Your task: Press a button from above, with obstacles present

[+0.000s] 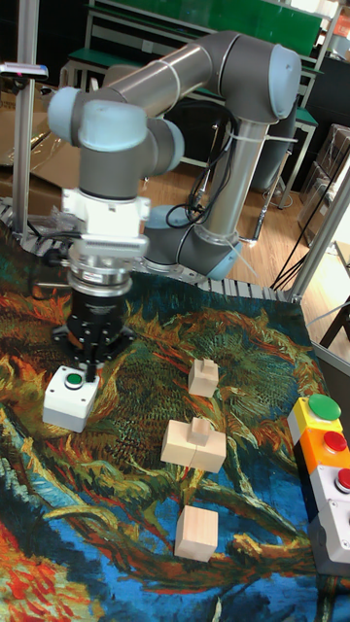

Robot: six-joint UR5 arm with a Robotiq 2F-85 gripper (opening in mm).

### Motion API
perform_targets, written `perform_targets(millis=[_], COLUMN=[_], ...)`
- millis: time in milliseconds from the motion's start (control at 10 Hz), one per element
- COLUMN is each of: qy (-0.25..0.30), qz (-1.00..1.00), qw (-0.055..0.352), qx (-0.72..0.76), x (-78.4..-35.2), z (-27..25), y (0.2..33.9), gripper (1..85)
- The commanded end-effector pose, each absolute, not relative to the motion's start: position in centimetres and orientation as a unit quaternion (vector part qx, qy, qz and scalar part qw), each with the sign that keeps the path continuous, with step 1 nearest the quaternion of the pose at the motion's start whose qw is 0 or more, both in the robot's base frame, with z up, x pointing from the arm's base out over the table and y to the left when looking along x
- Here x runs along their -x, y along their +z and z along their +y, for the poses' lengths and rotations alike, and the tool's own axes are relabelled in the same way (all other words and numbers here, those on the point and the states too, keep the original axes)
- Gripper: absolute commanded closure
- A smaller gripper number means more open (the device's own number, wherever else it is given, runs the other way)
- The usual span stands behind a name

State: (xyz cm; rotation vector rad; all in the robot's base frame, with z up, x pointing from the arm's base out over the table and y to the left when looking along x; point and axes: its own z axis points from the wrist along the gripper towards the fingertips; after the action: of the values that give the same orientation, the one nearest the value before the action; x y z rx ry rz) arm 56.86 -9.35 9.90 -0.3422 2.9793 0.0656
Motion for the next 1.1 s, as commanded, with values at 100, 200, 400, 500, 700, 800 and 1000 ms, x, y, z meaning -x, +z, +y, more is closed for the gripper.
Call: perform_targets(millis=[100, 200, 400, 500, 700, 800, 1000], qy=[0.003, 0.0, 0.0, 0.007, -0.008, -0.009, -0.009], qz=[0.993, 0.993, 0.993, 0.995, 0.995, 0.994, 0.993], qw=[0.062, 0.056, 0.057, 0.059, 0.073, 0.072, 0.055], qx=[0.101, 0.104, 0.103, 0.084, 0.061, 0.076, 0.107], x=[-57.1, -56.8, -56.8, -57.3, -58.6, -58.6, -57.7], z=[-7.9, -8.1, -7.5, -5.2, -2.3, -2.3, -2.3], y=[10.2, 10.2, 9.6, 8.7, 7.5, 7.5, 7.4], gripper=[84.3, 84.3, 84.3, 84.3, 84.3, 84.3, 84.3])
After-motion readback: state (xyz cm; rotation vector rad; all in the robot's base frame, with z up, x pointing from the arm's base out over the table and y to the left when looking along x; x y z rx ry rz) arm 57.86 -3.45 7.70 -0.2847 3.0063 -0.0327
